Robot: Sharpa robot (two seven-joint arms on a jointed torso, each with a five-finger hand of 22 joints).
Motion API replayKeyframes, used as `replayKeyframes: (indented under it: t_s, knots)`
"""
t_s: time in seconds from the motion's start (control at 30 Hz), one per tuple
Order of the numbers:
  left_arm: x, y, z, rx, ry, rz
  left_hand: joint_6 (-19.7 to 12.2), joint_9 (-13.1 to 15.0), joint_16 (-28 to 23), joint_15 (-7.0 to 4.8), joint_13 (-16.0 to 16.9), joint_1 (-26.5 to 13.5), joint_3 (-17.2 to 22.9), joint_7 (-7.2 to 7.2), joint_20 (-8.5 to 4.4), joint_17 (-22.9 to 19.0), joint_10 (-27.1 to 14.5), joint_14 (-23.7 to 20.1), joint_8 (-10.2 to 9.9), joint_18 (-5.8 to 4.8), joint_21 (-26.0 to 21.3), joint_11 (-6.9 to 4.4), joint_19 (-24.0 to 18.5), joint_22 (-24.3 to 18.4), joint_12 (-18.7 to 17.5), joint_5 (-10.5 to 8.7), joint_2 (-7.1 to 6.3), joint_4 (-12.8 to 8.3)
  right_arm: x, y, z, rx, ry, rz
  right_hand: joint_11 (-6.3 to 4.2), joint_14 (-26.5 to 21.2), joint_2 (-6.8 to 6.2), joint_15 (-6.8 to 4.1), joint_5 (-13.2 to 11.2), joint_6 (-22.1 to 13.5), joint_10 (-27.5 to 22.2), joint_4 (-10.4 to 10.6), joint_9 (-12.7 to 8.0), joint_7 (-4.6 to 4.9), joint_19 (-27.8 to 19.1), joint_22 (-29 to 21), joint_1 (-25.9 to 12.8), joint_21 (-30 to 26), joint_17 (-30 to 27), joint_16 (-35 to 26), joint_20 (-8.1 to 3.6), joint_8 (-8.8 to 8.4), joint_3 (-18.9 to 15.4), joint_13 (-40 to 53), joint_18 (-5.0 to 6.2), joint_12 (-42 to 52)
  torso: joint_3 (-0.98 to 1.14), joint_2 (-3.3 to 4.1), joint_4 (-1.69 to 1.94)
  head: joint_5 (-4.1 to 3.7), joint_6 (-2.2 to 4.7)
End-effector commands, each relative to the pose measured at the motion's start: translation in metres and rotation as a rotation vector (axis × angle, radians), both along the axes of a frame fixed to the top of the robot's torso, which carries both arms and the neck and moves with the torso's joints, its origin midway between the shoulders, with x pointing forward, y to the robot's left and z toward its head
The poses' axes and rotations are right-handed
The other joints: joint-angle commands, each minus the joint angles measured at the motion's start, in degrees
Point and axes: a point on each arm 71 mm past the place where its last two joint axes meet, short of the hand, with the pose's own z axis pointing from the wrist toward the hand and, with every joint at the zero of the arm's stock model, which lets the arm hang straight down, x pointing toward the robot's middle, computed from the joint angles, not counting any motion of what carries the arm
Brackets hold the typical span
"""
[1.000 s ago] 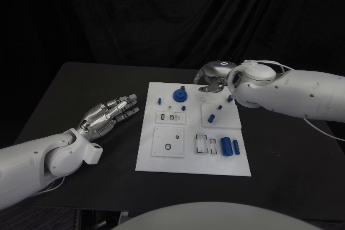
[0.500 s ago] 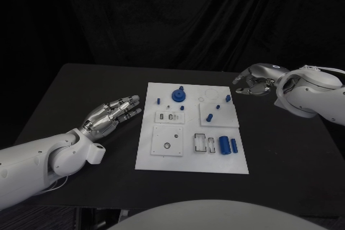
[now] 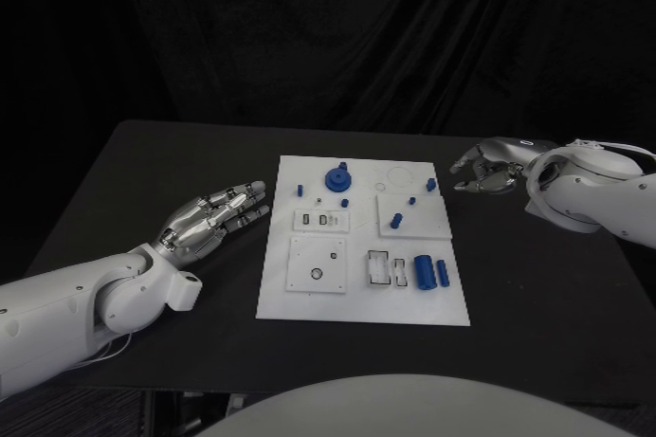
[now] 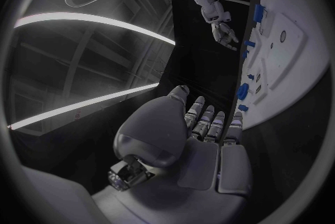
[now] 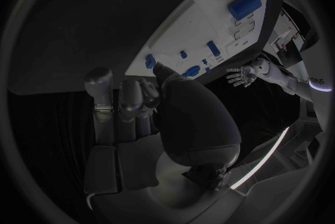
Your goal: Assemble the parts on the task board
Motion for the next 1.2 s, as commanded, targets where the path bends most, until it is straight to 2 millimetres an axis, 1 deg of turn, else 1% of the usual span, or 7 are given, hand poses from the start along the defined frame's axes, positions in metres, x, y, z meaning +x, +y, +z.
replayKeyframes:
  t_s: [0.03, 0.1, 0.23, 0.4, 0.57, 0.83, 1.2]
  knots:
    - [0.000, 0.000, 0.008, -0.101, -0.087, 0.019, -0.03, 0.06, 0.11, 0.42, 0.06, -0.37, 0.35, 0.28, 0.19, -0.03, -0.02, -0.04, 0.26, 0.98, 0.26, 0.33, 0.20, 0.09, 0.15, 0.06, 0.27, 0.09, 0.002, 0.000, -0.006, -0.008, 0.022, -0.016, 0.06, -0.32, -0.55, 0.00, -0.97, -0.52, -0.37, 0.25, -0.18, 0.11, -0.33, 1.66, -0.06, -0.78, -0.20, -0.47, 0.20, -0.15, -0.44, -0.20, 0.86, -0.37, 0.09, -0.16, 0.01, -0.11, -0.01]
    - [0.000, 0.000, 0.008, -0.102, -0.085, 0.017, -0.03, 0.06, 0.11, 0.42, 0.06, -0.37, 0.35, 0.28, 0.19, -0.03, -0.02, -0.04, 0.26, 0.98, 0.26, 0.33, 0.20, 0.09, 0.15, 0.06, 0.27, 0.09, 0.004, 0.001, -0.008, -0.010, 0.022, -0.018, 0.07, -0.31, -0.57, 0.00, -1.06, -0.55, -0.36, 0.27, -0.20, 0.13, -0.32, 1.64, -0.06, -0.83, -0.21, -0.50, 0.20, -0.15, -0.49, -0.20, 0.86, -0.37, 0.10, -0.19, -0.03, -0.24, -0.01]
    - [-0.001, 0.000, 0.007, -0.102, -0.083, 0.015, -0.09, 0.05, 0.10, 0.43, 0.05, -0.41, 0.38, 0.29, 0.20, -0.04, -0.04, -0.06, 0.25, 0.98, 0.25, 0.34, 0.18, 0.08, 0.13, 0.02, 0.27, 0.12, 0.008, 0.004, -0.012, -0.016, 0.025, -0.018, 0.08, -0.33, -0.63, 0.01, -1.17, -0.58, -0.33, 0.26, -0.23, 0.17, -0.43, 1.52, -0.03, -1.21, -0.31, -0.63, 0.21, -0.16, -0.58, -0.20, 0.93, -0.37, 0.11, -0.19, 0.23, -0.73, -0.01]
    - [-0.001, 0.000, 0.007, -0.101, -0.079, 0.013, -0.09, 0.05, 0.09, 0.44, 0.05, -0.47, 0.40, 0.30, 0.21, -0.04, -0.03, -0.07, 0.25, 0.97, 0.24, 0.35, 0.17, 0.08, 0.15, -0.02, 0.27, 0.15, 0.013, 0.008, -0.015, -0.020, 0.026, -0.015, 0.10, -0.37, -0.63, 0.01, -1.12, -0.66, -0.34, 0.18, -0.28, 0.23, -0.37, 1.51, 0.13, -1.24, -0.44, -0.83, 0.22, -0.17, -0.60, -0.26, 0.92, -0.43, 0.17, -0.11, -0.15, 0.32, -0.01]
    - [-0.002, 0.000, 0.006, -0.099, -0.075, 0.012, -0.11, 0.05, 0.09, 0.45, 0.05, -0.54, 0.44, 0.33, 0.22, -0.04, -0.04, -0.08, 0.24, 0.97, 0.23, 0.35, 0.16, 0.07, 0.15, -0.12, 0.28, 0.19, 0.017, 0.011, -0.019, -0.025, 0.031, -0.013, 0.12, -0.34, -0.62, 0.02, -1.10, -0.80, -0.25, 0.15, -0.34, 0.27, -0.35, 1.49, 0.20, -1.31, -0.42, -0.83, 0.22, -0.22, -0.65, -0.20, 0.92, -0.36, 0.13, -0.17, 0.05, -0.06, -0.01]
    - [-0.002, 0.001, 0.006, -0.097, -0.070, 0.010, -0.12, 0.05, 0.09, 0.46, 0.05, -0.64, 0.52, 0.33, 0.23, -0.04, -0.05, -0.09, 0.24, 0.97, 0.22, 0.36, 0.15, 0.07, 0.15, -0.24, 0.29, 0.25, 0.024, 0.018, -0.024, -0.033, 0.037, -0.013, 0.25, -0.42, -0.36, 0.11, -0.70, -1.26, -0.35, 0.25, -0.54, 0.47, -0.40, 1.29, 0.21, -1.92, -0.73, -1.33, 0.28, -0.31, -0.79, -0.46, 0.98, -0.65, 0.15, -0.17, -0.05, -0.38, -0.01]
    - [-0.002, 0.000, 0.005, -0.093, -0.064, 0.007, -0.13, 0.05, 0.07, 0.46, 0.05, -0.73, 0.57, 0.34, 0.23, -0.05, -0.08, -0.13, 0.24, 0.96, 0.21, 0.38, 0.13, 0.06, 0.12, -0.31, 0.30, 0.31, 0.028, 0.026, -0.028, -0.040, 0.054, -0.007, 0.38, -0.71, -0.36, 0.23, -0.67, -1.96, -0.69, 0.18, -0.81, 0.59, -0.62, 0.98, 0.34, -2.89, -1.23, -2.14, 0.38, -0.40, -1.04, -0.93, 1.09, -1.22, 0.08, -0.22, 0.04, -0.59, -0.01]
